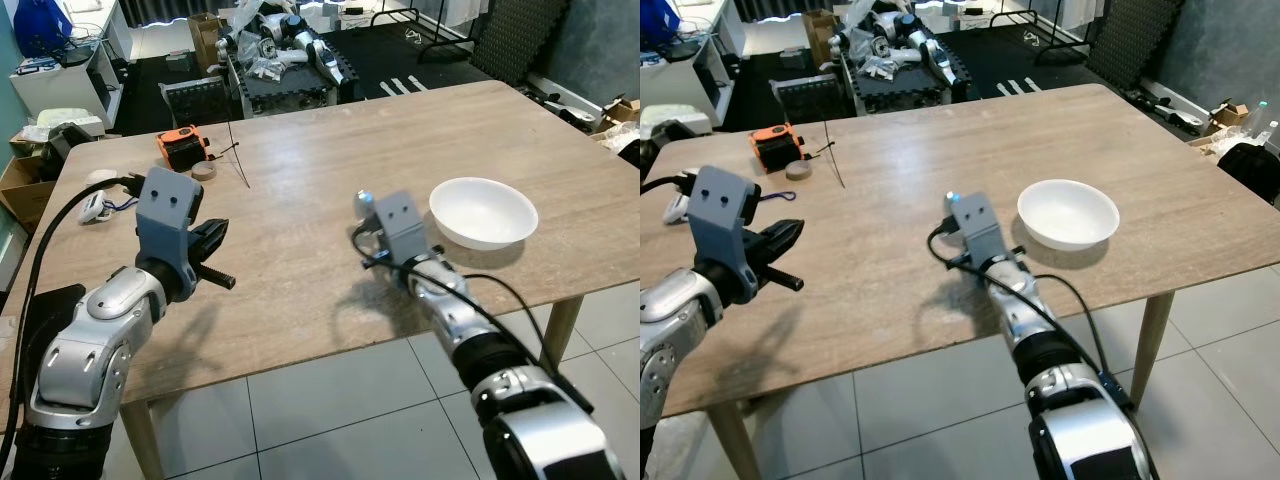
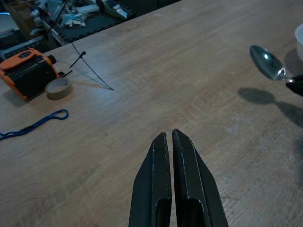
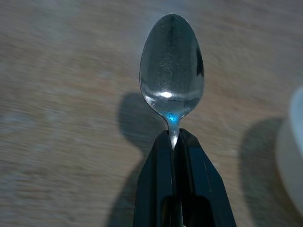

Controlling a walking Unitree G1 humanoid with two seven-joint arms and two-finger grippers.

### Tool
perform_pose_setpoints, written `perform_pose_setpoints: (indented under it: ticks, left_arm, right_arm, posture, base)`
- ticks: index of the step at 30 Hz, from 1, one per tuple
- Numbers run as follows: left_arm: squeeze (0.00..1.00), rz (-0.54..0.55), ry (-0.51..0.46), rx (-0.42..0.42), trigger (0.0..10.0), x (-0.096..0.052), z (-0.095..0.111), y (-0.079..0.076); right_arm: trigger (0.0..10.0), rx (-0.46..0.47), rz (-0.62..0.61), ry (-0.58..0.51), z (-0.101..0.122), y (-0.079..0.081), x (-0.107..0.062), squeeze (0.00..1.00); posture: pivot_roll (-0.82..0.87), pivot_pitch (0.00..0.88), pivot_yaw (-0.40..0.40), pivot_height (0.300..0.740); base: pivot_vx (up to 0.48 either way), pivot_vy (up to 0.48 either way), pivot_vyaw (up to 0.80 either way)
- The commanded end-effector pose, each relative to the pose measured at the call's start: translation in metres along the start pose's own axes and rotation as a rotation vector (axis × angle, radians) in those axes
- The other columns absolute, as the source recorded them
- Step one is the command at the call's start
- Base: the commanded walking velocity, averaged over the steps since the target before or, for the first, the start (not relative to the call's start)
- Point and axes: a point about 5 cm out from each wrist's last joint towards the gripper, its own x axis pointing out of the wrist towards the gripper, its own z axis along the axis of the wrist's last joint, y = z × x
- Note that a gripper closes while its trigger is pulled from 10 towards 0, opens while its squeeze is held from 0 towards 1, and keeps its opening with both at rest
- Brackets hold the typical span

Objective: Setting the table

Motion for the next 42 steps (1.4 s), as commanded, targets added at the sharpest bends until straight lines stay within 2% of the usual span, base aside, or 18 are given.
perform_pose_setpoints:
  ticks: [1,7,9,11,12,13,14,15,21,22,23,27,29,30,33,35,37,42]
  left_arm:
    - [0.00,-0.001,0.011,-0.002,10.0,-0.001,-0.003,-0.001]
    - [0.00,0.002,0.011,-0.008,10.0,0.001,-0.003,0.000]
    - [0.00,0.003,0.010,-0.012,10.0,0.001,-0.003,0.000]
    - [0.00,0.002,0.008,-0.015,10.0,0.002,-0.003,-0.002]
    - [0.00,0.002,0.008,-0.017,10.0,0.002,-0.003,-0.002]
    - [0.00,0.002,0.008,-0.017,10.0,0.002,-0.003,-0.002]
    - [0.00,0.001,0.008,-0.018,10.0,0.002,-0.004,-0.003]
    - [0.00,0.001,0.008,-0.020,10.0,0.001,-0.004,-0.003]
    - [0.00,-0.003,0.011,-0.031,10.0,0.002,-0.006,-0.006]
    - [0.00,-0.024,0.023,-0.051,10.0,0.002,-0.010,-0.009]
    - [0.00,-0.024,0.023,-0.051,10.0,0.002,-0.010,-0.009]
    - [0.00,-0.195,0.075,-0.193,10.0,0.000,-0.023,-0.027]
    - [0.00,-0.233,0.089,-0.176,10.0,0.000,-0.028,-0.030]
    - [0.00,-0.284,0.111,-0.129,10.0,0.002,-0.037,-0.034]
    - [0.00,-0.356,0.117,-0.043,10.0,0.007,-0.047,-0.044]
    - [0.00,-0.382,0.117,0.027,10.0,0.013,-0.050,-0.049]
    - [0.00,-0.398,0.118,0.092,10.0,0.022,-0.057,-0.051]
    - [0.00,-0.371,0.107,0.125,10.0,0.028,-0.056,-0.047]
  right_arm:
    - [10.0,0.001,0.001,0.040,-0.009,0.002,-0.001,0.00]
    - [10.0,-0.031,0.069,0.106,-0.024,0.005,-0.003,0.00]
    - [10.0,-0.028,0.048,0.120,-0.027,0.003,-0.003,0.00]
    - [10.0,0.013,0.012,0.117,-0.027,0.002,-0.002,0.00]
    - [10.0,0.031,-0.012,0.111,-0.025,0.000,-0.002,0.14]
    - [10.0,0.031,-0.012,0.111,-0.025,0.000,-0.002,0.14]
    - [10.0,0.055,-0.034,0.103,-0.023,-0.003,-0.001,0.74]
    - [10.0,0.083,-0.051,0.095,-0.021,-0.005,-0.001,1.00]
    - [10.0,0.133,-0.130,0.015,-0.007,-0.018,0.001,1.00]
    - [10.0,0.147,-0.127,-0.002,-0.004,-0.019,0.001,0.00]
    - [10.0,0.147,-0.127,-0.002,-0.004,-0.019,0.001,0.00]
    - [10.0,0.200,-0.109,-0.054,0.004,-0.020,0.001,0.00]
    - [10.0,0.217,-0.101,-0.070,0.007,-0.021,0.001,0.00]
    - [10.0,0.237,-0.090,-0.097,0.012,-0.021,0.001,0.00]
    - [10.0,0.248,-0.070,-0.127,0.017,-0.021,0.001,0.00]
    - [10.0,0.254,-0.055,-0.139,0.019,-0.020,0.001,0.00]
    - [10.0,0.222,-0.034,-0.160,0.021,-0.019,0.000,0.00]
    - [10.0,0.193,-0.024,-0.188,0.025,-0.022,-0.002,0.00]
  posture:
    - [0.14,0.103,0.165,0.740]
    - [0.14,0.103,0.158,0.740]
    - [0.14,0.103,0.158,0.740]
    - [0.14,0.103,0.158,0.740]
    - [0.14,0.103,0.154,0.740]
    - [0.14,0.103,0.154,0.740]
    - [0.14,0.103,0.154,0.740]
    - [0.14,0.103,0.154,0.740]
    - [0.13,0.105,0.148,0.740]
    - [0.13,0.105,0.146,0.740]
    - [0.13,0.105,0.146,0.740]
    - [0.12,0.108,0.134,0.740]
    - [0.11,0.105,0.122,0.740]
    - [0.10,0.106,0.110,0.740]
    - [0.10,0.107,0.103,0.740]
    - [0.09,0.109,0.099,0.740]
    - [0.07,0.110,0.097,0.740]
    - [0.06,0.113,0.095,0.740]
  base:
    - [0.000,0.000,0.00]
    - [0.000,0.000,0.00]
    - [0.000,0.000,0.00]
    - [0.000,0.000,0.00]
    - [0.000,0.000,0.00]
    - [0.000,0.000,0.00]
    - [0.000,0.000,0.00]
    - [0.000,0.000,0.00]
    - [0.000,0.000,0.00]
    - [0.000,0.000,0.00]
    - [0.000,0.000,0.00]
    - [0.000,0.000,0.00]
    - [0.000,0.000,0.00]
    - [0.000,0.000,0.00]
    - [0.000,0.000,0.00]
    - [0.000,0.000,0.00]
    - [0.000,0.000,0.00]
    - [0.000,0.000,0.00]
